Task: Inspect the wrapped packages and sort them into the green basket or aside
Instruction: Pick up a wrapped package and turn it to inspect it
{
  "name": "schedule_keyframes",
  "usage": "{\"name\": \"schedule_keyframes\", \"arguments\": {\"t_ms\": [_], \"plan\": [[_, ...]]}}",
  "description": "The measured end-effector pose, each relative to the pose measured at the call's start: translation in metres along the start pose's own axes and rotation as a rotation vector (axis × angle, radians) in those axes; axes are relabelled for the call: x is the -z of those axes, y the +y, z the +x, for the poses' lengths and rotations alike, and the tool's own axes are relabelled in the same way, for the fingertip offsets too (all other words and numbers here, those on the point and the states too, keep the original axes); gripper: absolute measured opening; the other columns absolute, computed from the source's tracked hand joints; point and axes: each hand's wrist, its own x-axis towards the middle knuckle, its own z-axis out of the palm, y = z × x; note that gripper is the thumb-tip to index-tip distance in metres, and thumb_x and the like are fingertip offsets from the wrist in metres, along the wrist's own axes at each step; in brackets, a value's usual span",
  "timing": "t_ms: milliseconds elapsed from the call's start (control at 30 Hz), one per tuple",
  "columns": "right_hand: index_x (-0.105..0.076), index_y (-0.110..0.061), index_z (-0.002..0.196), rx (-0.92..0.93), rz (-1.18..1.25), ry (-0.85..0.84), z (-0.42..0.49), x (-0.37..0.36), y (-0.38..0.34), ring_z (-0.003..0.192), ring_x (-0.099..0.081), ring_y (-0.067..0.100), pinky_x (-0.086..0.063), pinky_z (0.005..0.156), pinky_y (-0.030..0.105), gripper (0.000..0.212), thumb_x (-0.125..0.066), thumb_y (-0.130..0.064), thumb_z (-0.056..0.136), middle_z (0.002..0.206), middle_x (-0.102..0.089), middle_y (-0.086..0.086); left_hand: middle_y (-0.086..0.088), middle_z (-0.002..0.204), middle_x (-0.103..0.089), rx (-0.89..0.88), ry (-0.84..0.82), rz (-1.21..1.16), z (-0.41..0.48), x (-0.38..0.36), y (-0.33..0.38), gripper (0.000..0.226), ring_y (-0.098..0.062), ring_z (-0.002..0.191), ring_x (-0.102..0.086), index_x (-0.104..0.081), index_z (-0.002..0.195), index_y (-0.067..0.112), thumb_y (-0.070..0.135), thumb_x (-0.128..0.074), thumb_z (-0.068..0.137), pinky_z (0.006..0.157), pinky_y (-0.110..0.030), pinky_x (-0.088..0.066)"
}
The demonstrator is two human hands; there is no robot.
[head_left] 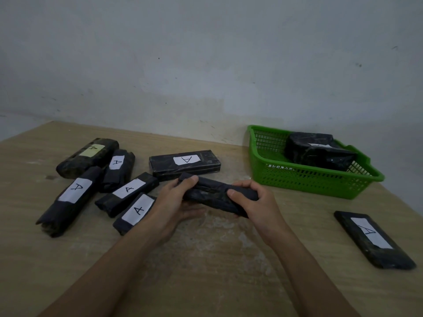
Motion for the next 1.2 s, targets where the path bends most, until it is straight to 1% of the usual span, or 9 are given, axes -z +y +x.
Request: {"name": "schedule_keyframes", "arguments": {"t_ms": [167, 333, 467, 633, 700, 800, 933, 1100, 1200], "plan": [[-0.06, -0.016, 0.07, 0.069, -0.069, 0.017, 0.003, 0.001, 0.004, 0.055, -0.062, 0.011, -0.048, 0.041, 0.025, 0.021, -0.071, -0.001, 0.08, 0.078, -0.065, 0.01, -0.016, 0.104, -0.068, -0.024, 0.049, 0.016, -0.001, -0.003, 0.0, 0.031, -0.025, 0.089, -0.068, -0.059, 0.112, 0.003, 0.019, -0.062, 0.086, 0.07, -0.037, -0.06], [-0.06, -0.017, 0.068, 0.079, -0.09, 0.009, 0.004, 0.003, 0.003, 0.058, -0.061, 0.017, -0.05, 0.044, 0.028, 0.021, -0.073, -0.005, 0.079, 0.076, -0.065, 0.011, -0.013, 0.095, -0.066, 0.012, 0.015, -0.03, -0.003, -0.004, 0.004, 0.027, -0.026, 0.089, -0.066, -0.058, 0.111, 0.003, 0.017, -0.059, 0.088, 0.078, -0.043, -0.058], [-0.064, -0.019, 0.07, 0.16, -0.172, 0.021, 0.005, 0.005, 0.005, 0.068, -0.064, 0.02, -0.054, 0.058, 0.036, 0.019, -0.075, -0.005, 0.077, 0.079, -0.068, 0.011, -0.014, 0.097, -0.066, 0.012, 0.007, -0.049, -0.004, -0.005, 0.004, 0.022, -0.026, 0.088, -0.066, -0.059, 0.11, 0.004, 0.012, -0.057, 0.089, 0.071, -0.04, -0.06], [-0.067, -0.018, 0.078, 0.283, -0.165, -0.004, 0.002, 0.011, -0.003, 0.084, -0.065, 0.008, -0.051, 0.074, 0.017, 0.02, -0.077, -0.002, 0.073, 0.091, -0.07, 0.001, -0.013, 0.102, -0.065, 0.053, -0.076, 0.009, -0.006, -0.002, 0.007, 0.026, -0.031, 0.09, -0.069, -0.059, 0.108, 0.013, 0.028, -0.06, 0.087, 0.073, -0.045, -0.057], [-0.067, -0.019, 0.086, 0.263, -0.117, 0.003, 0.002, 0.01, -0.001, 0.09, -0.065, 0.011, -0.055, 0.077, 0.024, 0.019, -0.077, -0.008, 0.075, 0.098, -0.07, 0.001, -0.014, 0.107, -0.061, 0.024, -0.065, -0.031, -0.007, -0.002, 0.007, 0.025, -0.03, 0.095, -0.066, -0.058, 0.11, 0.01, 0.019, -0.059, 0.087, 0.071, -0.039, -0.06], [-0.066, -0.019, 0.098, 0.088, -0.015, 0.055, 0.004, 0.005, 0.004, 0.095, -0.065, 0.015, -0.059, 0.077, 0.036, 0.019, -0.073, -0.016, 0.08, 0.103, -0.067, 0.001, -0.016, 0.108, -0.059, -0.053, -0.007, -0.03, -0.007, -0.004, 0.006, 0.016, -0.027, 0.096, -0.062, -0.06, 0.103, 0.006, 0.007, -0.059, 0.087, 0.065, -0.027, -0.06], [-0.069, -0.016, 0.087, 0.023, -0.032, 0.075, 0.008, 0.005, 0.009, 0.085, -0.067, 0.017, -0.059, 0.075, 0.031, 0.011, -0.075, -0.011, 0.078, 0.096, -0.069, 0.007, -0.013, 0.101, -0.063, -0.129, 0.029, 0.147, -0.007, -0.004, 0.004, 0.016, -0.02, 0.087, -0.064, -0.061, 0.102, 0.006, 0.007, -0.06, 0.086, 0.058, -0.018, -0.056], [-0.07, -0.019, 0.077, 0.053, -0.018, 0.067, 0.007, 0.005, 0.005, 0.085, -0.068, 0.022, -0.059, 0.079, 0.043, 0.009, -0.076, -0.012, 0.077, 0.086, -0.069, 0.003, -0.013, 0.103, -0.061, -0.12, 0.014, 0.088, -0.005, -0.003, 0.004, 0.008, -0.024, 0.094, -0.063, -0.061, 0.094, 0.009, 0.008, -0.06, 0.086, 0.068, -0.026, -0.059], [-0.07, -0.018, 0.074, 0.06, -0.022, 0.083, 0.008, 0.006, 0.006, 0.082, -0.067, 0.023, -0.057, 0.079, 0.049, 0.008, -0.075, -0.012, 0.078, 0.081, -0.069, 0.002, -0.015, 0.103, -0.062, -0.14, 0.01, 0.136, -0.005, -0.003, 0.002, 0.011, -0.023, 0.093, -0.064, -0.061, 0.097, 0.005, 0.011, -0.06, 0.087, 0.064, -0.022, -0.058]]}}
